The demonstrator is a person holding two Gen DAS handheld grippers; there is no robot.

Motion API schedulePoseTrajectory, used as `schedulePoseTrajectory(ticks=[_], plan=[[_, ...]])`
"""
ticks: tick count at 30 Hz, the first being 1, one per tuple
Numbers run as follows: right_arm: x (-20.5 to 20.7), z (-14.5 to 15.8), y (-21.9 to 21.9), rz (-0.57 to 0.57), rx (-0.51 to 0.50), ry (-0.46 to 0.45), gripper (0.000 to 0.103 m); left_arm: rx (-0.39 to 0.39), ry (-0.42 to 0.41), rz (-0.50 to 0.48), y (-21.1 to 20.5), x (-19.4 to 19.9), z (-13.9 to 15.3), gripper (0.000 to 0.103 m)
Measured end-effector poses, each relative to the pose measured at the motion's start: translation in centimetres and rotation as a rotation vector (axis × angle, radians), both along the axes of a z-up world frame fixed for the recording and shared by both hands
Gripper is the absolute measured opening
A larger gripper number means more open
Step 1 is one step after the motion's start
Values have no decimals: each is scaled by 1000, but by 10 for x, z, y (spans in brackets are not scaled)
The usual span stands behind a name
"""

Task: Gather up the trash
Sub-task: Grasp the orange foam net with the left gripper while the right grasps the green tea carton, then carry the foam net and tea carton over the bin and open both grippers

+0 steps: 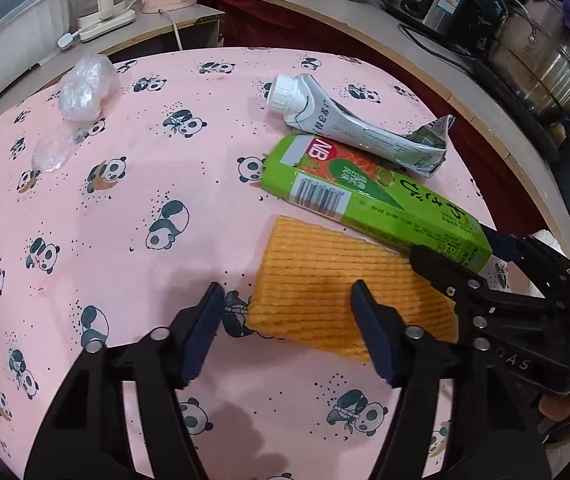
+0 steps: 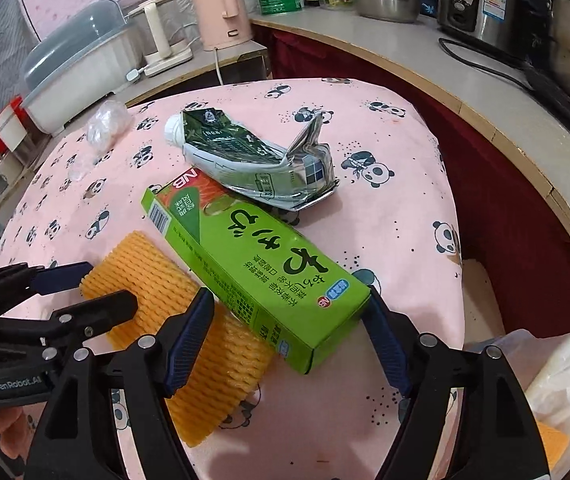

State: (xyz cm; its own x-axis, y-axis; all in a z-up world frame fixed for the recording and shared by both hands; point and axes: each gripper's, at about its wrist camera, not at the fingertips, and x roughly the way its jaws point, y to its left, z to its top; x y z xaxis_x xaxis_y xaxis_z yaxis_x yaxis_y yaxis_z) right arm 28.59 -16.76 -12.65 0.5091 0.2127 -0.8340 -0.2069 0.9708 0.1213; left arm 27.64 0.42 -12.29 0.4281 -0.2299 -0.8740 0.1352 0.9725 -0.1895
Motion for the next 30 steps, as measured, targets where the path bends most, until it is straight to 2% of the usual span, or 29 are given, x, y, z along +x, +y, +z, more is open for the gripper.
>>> schedulePoseTrajectory(ticks=[1, 2, 3, 4, 6, 14, 22, 30], plan=[[-2, 1, -1, 0, 7, 0, 68, -9, 6, -8, 0, 0, 1, 41], [-3, 1, -1, -1, 13, -2, 67, -14, 11, -15, -2, -2, 2, 39], [-6, 2, 0, 0, 14, -7, 65, -9, 6, -19, -3, -4, 4, 23], [-9, 3, 1, 1, 11, -11, 63, 4, 3, -23, -4, -6, 5, 17], [-17, 6, 5, 4, 8, -18, 60, 5, -1, -25, -4, -13, 9, 13], [-62, 22, 18, -32, 31, -41, 55, 43, -40, 40, 19, -51, 32, 12], [-119, 39, 21, -143, 55, -50, 52, 63, -56, 121, 43, -87, 49, 12], [-168, 66, 12, -270, 67, -74, 51, 119, -125, 114, 34, -127, 81, 11]])
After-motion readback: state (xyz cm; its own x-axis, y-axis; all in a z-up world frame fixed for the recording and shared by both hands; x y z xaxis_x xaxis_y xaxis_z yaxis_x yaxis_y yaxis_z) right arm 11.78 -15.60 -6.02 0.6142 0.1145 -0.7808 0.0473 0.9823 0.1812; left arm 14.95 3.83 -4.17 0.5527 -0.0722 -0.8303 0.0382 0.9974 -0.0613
